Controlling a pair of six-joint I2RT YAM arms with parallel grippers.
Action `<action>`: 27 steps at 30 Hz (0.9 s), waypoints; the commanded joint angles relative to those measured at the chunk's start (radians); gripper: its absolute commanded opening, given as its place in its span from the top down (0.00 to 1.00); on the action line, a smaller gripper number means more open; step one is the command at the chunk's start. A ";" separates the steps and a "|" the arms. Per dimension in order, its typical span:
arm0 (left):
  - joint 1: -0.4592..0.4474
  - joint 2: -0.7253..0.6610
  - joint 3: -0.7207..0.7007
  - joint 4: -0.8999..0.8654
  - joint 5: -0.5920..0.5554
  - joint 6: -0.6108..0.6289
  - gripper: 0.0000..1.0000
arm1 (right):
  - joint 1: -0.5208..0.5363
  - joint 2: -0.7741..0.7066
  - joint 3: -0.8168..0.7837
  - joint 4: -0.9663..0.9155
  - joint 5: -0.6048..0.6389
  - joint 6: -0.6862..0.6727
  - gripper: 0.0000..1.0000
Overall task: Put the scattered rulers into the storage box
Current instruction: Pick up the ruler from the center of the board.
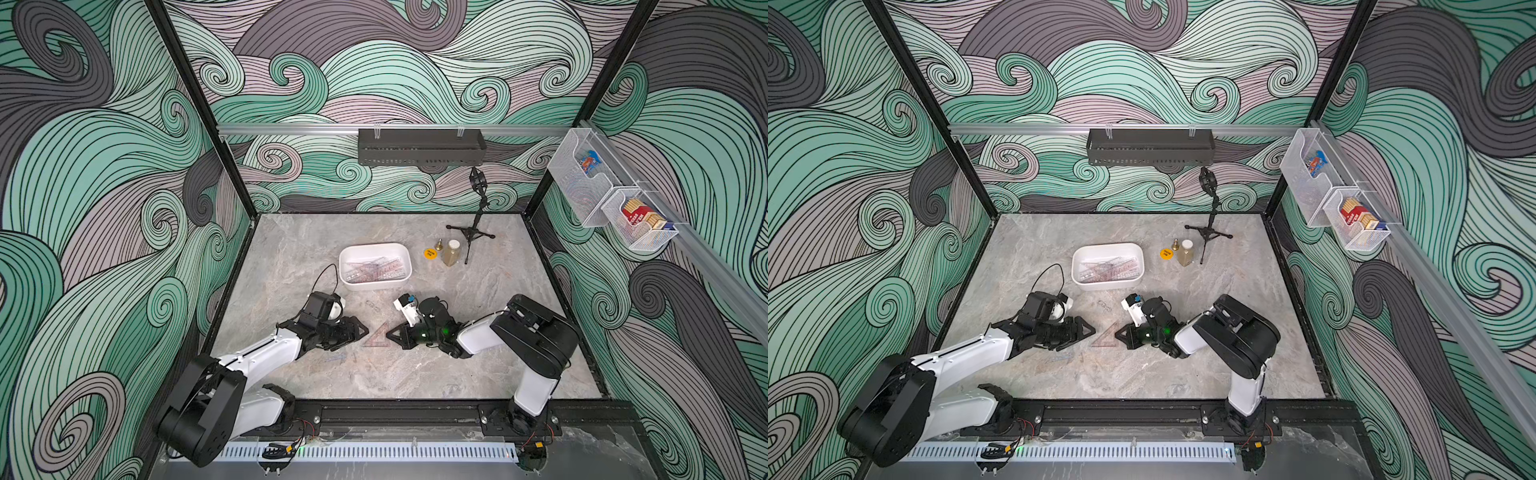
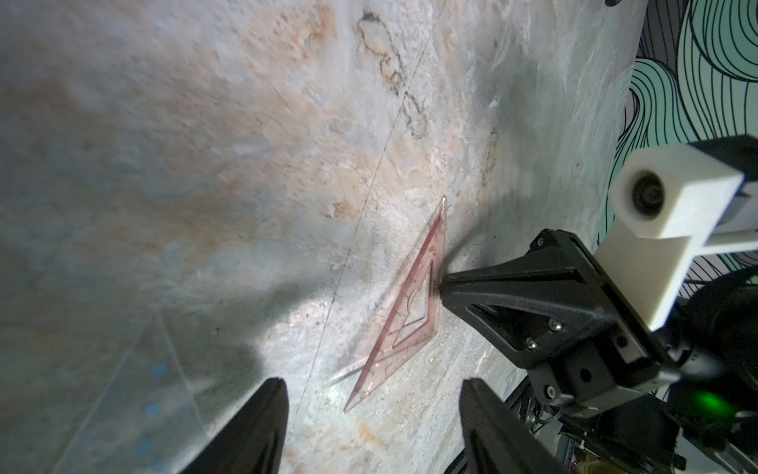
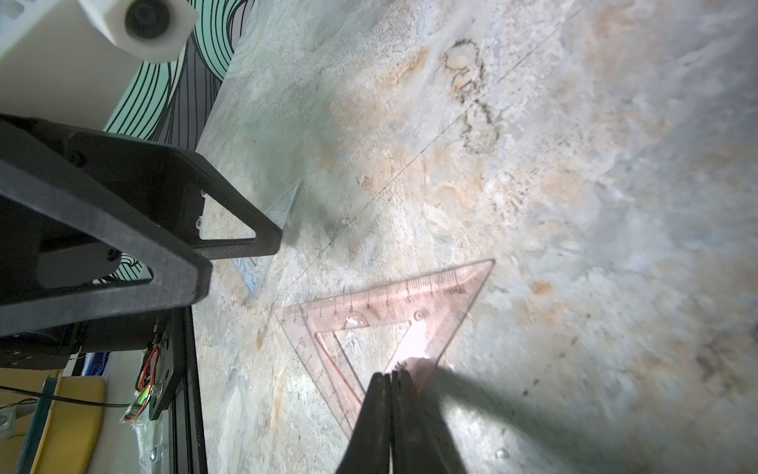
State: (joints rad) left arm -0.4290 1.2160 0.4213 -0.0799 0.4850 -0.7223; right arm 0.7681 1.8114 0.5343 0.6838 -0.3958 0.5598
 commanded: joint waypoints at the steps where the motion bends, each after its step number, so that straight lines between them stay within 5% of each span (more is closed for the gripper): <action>1: -0.012 0.000 0.000 0.017 0.025 0.011 0.29 | -0.005 0.024 -0.013 -0.010 0.000 -0.017 0.92; 27: -0.044 0.171 -0.046 0.152 0.121 -0.039 0.37 | -0.010 0.027 -0.050 0.033 -0.005 0.002 0.93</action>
State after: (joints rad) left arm -0.4671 1.3468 0.3794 0.1032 0.6361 -0.7639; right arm 0.7624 1.8194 0.5053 0.7422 -0.3969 0.5610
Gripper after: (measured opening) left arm 0.639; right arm 0.076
